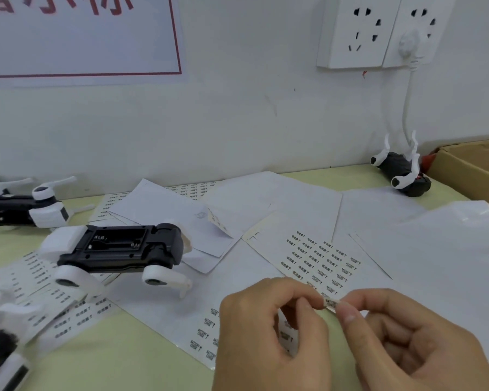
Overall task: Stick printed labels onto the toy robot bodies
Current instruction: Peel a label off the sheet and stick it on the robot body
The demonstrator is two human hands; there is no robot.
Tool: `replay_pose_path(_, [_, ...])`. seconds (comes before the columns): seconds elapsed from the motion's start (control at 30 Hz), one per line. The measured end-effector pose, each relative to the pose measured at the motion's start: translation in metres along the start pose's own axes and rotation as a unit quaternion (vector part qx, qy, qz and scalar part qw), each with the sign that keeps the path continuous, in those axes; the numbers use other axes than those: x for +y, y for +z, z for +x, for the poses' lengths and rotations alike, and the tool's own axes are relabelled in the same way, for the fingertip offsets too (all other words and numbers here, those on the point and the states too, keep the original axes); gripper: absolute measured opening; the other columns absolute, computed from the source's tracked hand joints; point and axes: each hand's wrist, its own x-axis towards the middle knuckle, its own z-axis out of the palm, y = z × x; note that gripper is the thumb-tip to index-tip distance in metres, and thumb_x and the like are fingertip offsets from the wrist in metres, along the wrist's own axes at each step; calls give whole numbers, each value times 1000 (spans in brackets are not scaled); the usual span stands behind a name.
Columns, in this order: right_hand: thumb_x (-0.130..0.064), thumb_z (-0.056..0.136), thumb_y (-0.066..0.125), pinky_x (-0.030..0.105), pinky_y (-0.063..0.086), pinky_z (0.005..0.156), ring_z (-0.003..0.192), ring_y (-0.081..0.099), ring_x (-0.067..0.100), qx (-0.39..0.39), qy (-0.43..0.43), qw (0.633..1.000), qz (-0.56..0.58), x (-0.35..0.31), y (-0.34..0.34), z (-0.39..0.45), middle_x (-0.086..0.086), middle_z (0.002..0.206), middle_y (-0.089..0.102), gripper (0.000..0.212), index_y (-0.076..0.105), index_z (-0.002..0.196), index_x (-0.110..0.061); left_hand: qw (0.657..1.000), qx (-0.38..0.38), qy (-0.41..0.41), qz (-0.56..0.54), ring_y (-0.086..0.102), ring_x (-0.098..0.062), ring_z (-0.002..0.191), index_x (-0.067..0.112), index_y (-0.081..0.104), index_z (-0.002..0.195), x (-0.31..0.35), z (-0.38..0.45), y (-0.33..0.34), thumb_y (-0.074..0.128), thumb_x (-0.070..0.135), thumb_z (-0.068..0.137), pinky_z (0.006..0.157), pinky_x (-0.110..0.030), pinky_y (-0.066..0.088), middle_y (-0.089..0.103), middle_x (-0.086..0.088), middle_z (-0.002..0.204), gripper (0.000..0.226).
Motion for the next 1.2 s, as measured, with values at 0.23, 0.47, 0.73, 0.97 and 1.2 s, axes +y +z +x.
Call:
replay_pose_path(0.23, [-1,78,72,9,25,39,36,28,12,31,-5,999,14,1,1,1,8,38,39,20,71,69,-20,991,88,-57,-82,58,-13,46,23,72,63,8,5,-7,47,20,72,44,-27,42,67,0,56,27])
replay_pose_path(0.47, [-7,80,71,15,26,40,41,30,13,-18,37,999,34,-3,-3,5,14,43,41,18,71,70,-22,997,-37,-5,-60,69,-5,81,32,73,86,46,53,-63,49,14,68,65,-21,53,74,10,87,35])
replay_pose_path(0.73, [-10,81,70,22,27,42,41,31,16,-38,41,998,23,-9,-4,3,12,44,43,22,70,67,-28,874,-159,-91,451,37,-15,127,36,43,114,-25,85,-169,60,12,82,110,-43,34,42,21,130,44])
replay_pose_path(0.97, [-5,85,67,18,26,38,37,29,16,-55,29,998,26,-14,-6,2,13,43,42,28,69,67,-26,803,-116,-3,585,42,2,93,48,43,99,-15,70,-162,60,49,88,95,-35,25,52,27,95,20])
replay_pose_path(1.2, [-10,81,64,20,29,41,39,34,16,-83,-23,995,46,-21,-10,3,12,44,45,21,66,67,-25,965,-100,-127,208,70,1,65,37,72,84,26,70,-140,76,71,57,65,-30,48,73,22,78,43])
